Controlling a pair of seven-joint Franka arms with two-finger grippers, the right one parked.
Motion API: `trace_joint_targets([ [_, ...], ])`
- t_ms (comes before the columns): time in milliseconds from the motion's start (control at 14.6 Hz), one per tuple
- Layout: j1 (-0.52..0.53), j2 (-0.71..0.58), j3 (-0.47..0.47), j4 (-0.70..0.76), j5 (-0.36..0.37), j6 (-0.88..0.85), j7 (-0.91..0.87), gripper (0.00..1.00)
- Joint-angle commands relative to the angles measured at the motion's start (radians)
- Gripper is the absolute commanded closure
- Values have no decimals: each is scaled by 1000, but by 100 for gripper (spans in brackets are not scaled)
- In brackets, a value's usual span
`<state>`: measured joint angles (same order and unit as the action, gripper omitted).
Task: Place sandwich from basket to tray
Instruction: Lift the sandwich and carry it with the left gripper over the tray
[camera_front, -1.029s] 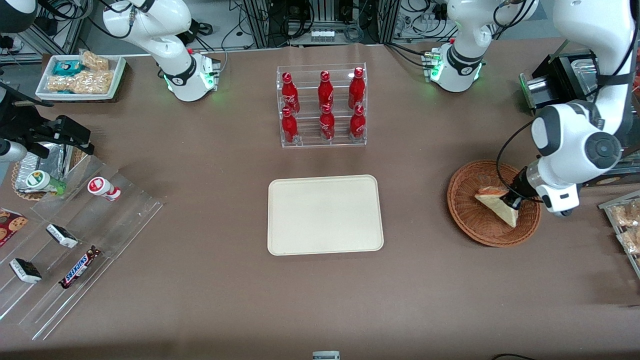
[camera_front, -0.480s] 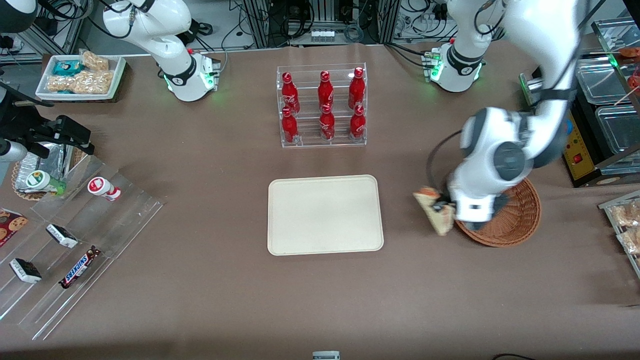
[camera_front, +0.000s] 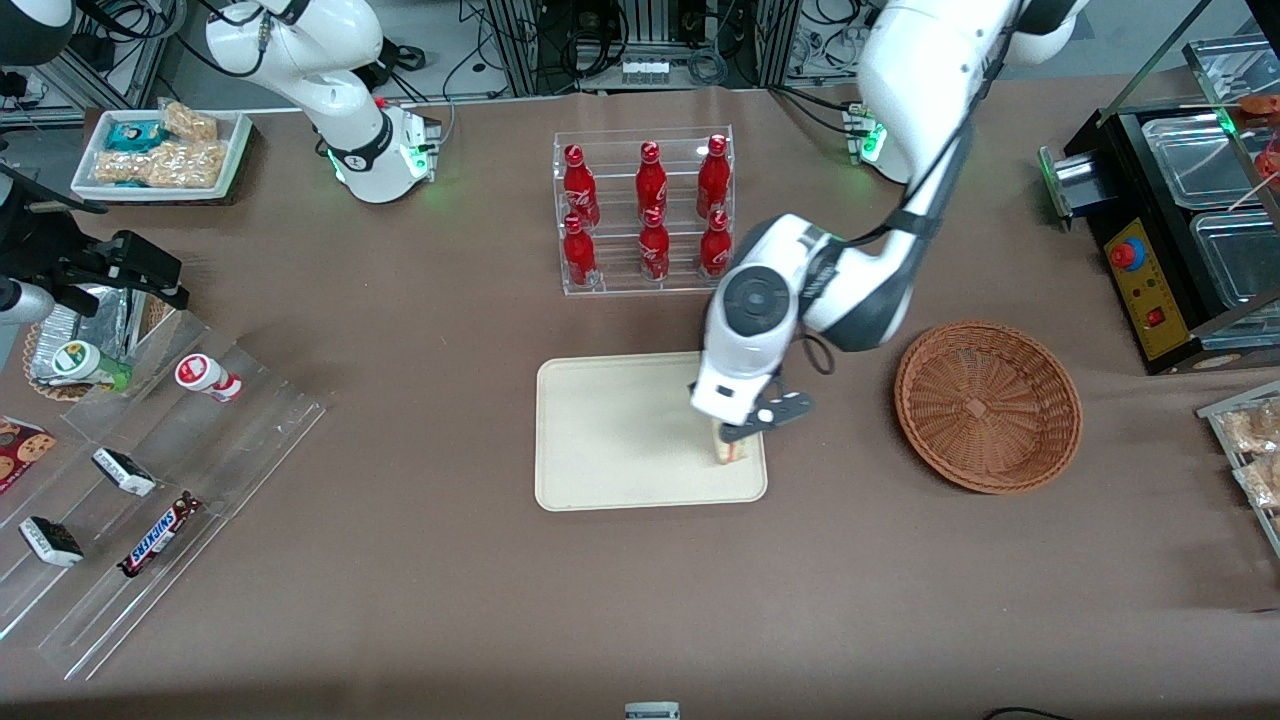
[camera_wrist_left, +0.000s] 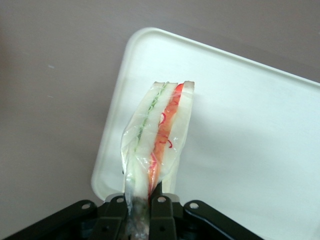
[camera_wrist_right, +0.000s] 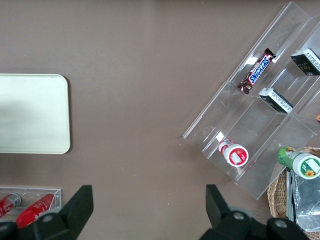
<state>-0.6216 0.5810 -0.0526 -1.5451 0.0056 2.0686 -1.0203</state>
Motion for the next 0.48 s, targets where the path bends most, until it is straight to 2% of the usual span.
trace_joint_targets([
  [0, -52, 107, 14, 158, 19, -18, -44, 97],
  [412, -125, 174, 14, 207, 43, 10, -80, 97],
])
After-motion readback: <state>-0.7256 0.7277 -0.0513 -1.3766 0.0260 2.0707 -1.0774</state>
